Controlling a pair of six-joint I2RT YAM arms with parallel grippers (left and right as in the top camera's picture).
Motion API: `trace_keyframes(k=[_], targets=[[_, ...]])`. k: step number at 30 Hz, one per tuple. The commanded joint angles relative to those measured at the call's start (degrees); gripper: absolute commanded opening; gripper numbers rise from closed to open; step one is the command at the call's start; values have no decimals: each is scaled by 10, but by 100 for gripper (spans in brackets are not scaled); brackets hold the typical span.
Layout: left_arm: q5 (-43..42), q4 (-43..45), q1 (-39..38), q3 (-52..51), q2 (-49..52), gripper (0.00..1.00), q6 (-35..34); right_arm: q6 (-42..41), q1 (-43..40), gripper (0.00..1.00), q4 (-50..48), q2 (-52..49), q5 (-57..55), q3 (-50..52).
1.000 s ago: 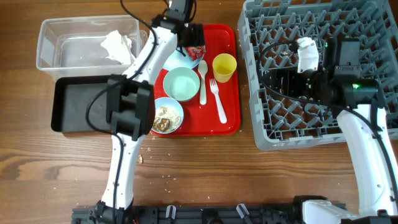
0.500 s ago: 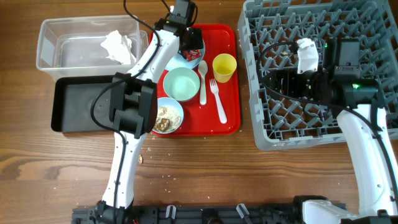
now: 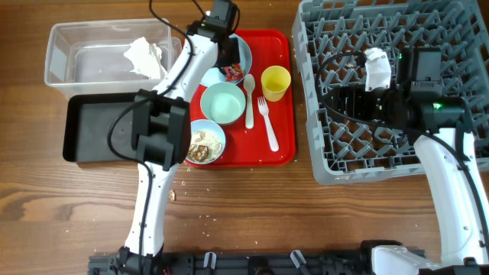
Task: Sort waste into correct bins and load items into the dishwasher rack
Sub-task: 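Grasp the red wrapper from the blue plate with the left gripper, then carry the red wrapper to the clear bin and release it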
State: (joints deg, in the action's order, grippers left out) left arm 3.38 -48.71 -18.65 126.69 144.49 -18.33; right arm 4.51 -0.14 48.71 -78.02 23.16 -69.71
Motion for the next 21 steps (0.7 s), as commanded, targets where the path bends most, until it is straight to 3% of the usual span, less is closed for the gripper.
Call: trace_keyframes(k=[1,9,17,21], targets=[[-1,-21,37,1,-110,4,-1,-4,3,100,0,-2,11,-11],[6,-76,119,1,-236,4,14,-4,3,100,-4,-2,11,-11],[16,-103,201,-38,-184,7,14,-5,3,100,-13,-2,11,-11],[7,-108,211,-41,-152,65,14,-4,3,100,-13,-2,11,-11]])
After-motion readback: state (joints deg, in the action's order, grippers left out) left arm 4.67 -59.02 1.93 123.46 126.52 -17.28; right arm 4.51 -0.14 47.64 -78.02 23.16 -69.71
